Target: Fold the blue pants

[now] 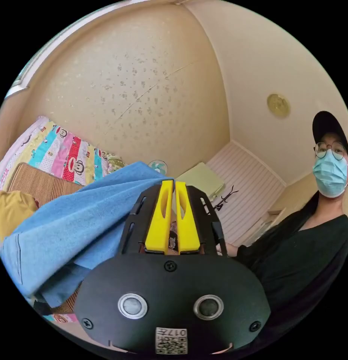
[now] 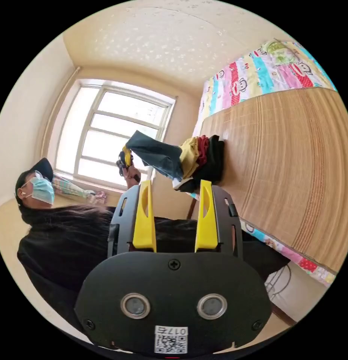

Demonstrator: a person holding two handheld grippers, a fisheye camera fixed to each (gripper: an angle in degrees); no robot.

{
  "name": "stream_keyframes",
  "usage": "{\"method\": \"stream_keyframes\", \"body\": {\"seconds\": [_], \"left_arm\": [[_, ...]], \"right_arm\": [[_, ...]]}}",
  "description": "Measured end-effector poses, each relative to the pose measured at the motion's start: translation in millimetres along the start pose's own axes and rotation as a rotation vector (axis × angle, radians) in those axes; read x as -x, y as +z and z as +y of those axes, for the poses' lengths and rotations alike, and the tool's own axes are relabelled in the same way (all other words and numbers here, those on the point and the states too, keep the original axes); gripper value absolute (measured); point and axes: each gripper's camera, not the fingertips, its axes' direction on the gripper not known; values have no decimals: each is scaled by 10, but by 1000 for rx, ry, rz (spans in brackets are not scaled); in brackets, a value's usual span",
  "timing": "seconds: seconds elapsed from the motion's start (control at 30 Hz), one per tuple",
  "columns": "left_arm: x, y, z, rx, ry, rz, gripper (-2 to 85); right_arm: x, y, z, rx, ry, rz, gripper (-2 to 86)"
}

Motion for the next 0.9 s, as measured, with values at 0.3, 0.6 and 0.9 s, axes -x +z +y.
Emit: {"method": "stream_keyframes", "body": {"seconds": [0.3,0.6,0.9], "left_arm": [[-1747,1703,689,503,204,434,-7],[-1355,1172,1115,584,38,315,132],[73,676,1147,276,-425,471,170]], "right_arm": [[-977,1780,-243,371,467,-1098,183],[153,663,-752,247,-260,-1097,4],[1449,-406,-459,60,-754,-1063,-3]]}}
